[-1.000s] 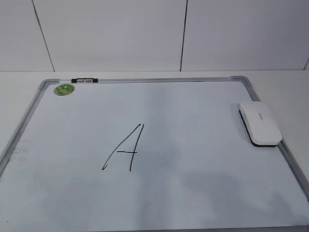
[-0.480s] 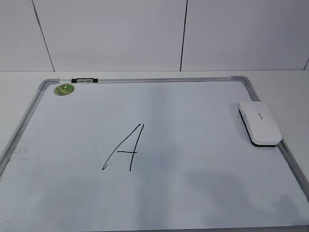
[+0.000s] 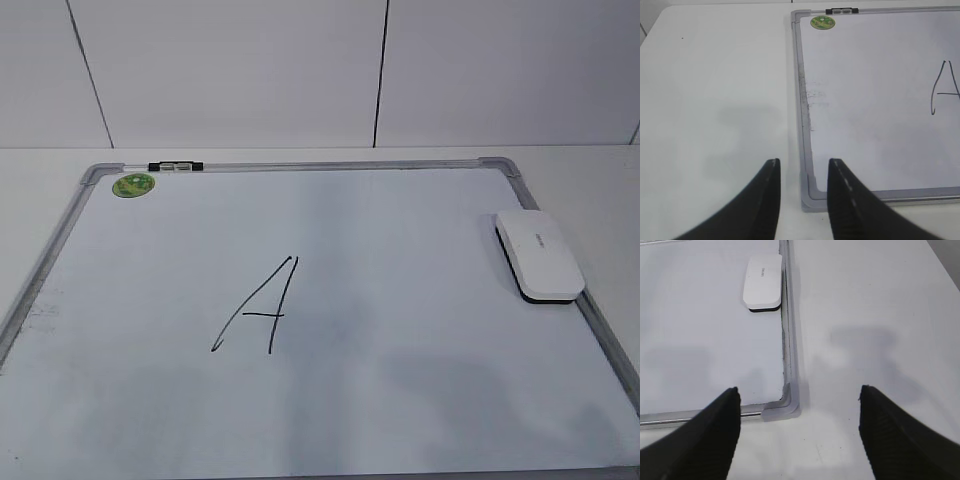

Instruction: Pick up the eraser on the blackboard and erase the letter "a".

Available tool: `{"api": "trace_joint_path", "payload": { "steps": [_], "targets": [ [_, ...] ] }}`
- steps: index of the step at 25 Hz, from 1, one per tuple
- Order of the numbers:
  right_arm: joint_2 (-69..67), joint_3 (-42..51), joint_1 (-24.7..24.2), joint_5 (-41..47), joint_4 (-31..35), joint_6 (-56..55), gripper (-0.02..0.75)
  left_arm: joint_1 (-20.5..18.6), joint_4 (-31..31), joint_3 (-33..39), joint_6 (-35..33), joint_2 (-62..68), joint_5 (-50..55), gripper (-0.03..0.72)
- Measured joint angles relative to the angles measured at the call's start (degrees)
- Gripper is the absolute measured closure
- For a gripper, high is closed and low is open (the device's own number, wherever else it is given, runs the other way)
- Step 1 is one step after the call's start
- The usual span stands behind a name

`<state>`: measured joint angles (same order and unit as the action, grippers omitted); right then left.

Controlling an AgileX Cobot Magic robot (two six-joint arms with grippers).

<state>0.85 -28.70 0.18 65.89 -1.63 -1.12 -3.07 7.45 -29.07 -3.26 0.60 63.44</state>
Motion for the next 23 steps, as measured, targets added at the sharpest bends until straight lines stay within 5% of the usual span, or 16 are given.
{"api": "trace_joint_path", "payload": {
  "steps": [23],
  "targets": [
    [0.0,0.0,0.0,0.0,0.0,0.0,0.180,0.0,0.0,0.0,0.0,0.0,0.0,0.443]
  ]
}}
